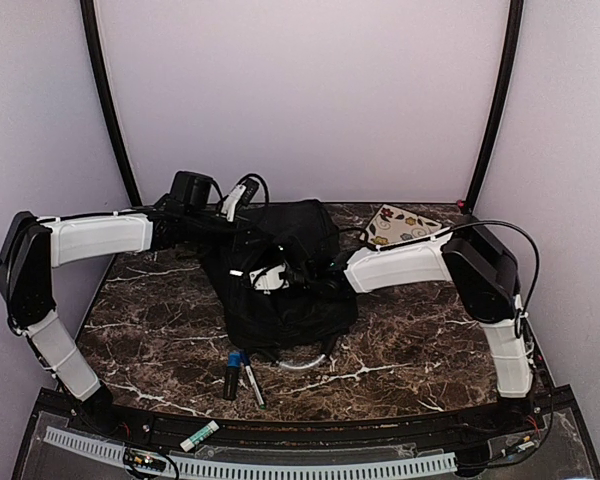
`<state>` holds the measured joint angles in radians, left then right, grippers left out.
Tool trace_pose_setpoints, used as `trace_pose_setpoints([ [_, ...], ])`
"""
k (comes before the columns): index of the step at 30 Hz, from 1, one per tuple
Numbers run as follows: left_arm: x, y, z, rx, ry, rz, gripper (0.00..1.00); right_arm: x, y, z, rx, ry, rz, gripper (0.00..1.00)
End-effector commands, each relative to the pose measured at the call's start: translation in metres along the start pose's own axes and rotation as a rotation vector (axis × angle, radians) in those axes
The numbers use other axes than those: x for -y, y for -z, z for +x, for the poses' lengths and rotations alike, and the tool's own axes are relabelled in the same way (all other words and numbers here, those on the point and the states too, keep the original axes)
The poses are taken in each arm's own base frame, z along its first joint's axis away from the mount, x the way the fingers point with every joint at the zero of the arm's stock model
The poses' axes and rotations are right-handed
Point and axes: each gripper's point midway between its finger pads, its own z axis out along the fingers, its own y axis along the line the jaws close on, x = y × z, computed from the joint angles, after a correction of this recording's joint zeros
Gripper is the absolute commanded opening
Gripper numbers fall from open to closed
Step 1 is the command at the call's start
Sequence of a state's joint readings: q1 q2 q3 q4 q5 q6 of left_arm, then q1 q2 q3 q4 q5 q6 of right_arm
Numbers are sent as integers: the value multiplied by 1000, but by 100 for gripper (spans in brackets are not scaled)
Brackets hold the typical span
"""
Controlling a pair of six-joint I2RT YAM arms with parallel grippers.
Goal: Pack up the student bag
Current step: Adjust the student bag at the center of the board.
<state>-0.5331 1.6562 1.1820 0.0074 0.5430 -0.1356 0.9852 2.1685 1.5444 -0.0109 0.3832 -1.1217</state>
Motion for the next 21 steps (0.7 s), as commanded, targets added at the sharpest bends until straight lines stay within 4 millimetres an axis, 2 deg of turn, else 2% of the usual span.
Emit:
trace_pose_setpoints([
  [1, 63, 24, -61, 182, -136, 206, 0, 77, -6, 48, -149, -142, 352, 41],
  [4, 63, 23, -60, 179, -132, 207, 0, 76, 4, 41, -131, -150, 333, 42],
  [5, 62, 23, -59, 179, -131, 206, 0, 76, 13, 39, -120, -151, 331, 42],
  [8, 62, 24, -59, 180, -132, 202, 0, 58, 35, 29, -66, -134, 270, 43],
  [12, 60, 22, -59, 180, -133, 191, 0, 20, 62, 19, 1, -154, 86, 43],
  [14, 57, 21, -57, 175, -130, 185, 0, 14, 75, 21, -3, -144, 48, 43],
  [16, 55, 18, -55, 168, -125, 182, 0, 3, 85, 14, 38, -239, -24, 44],
  [21, 51, 10, -48, 150, -100, 187, 0, -18, 111, 3, 89, -351, -204, 44],
])
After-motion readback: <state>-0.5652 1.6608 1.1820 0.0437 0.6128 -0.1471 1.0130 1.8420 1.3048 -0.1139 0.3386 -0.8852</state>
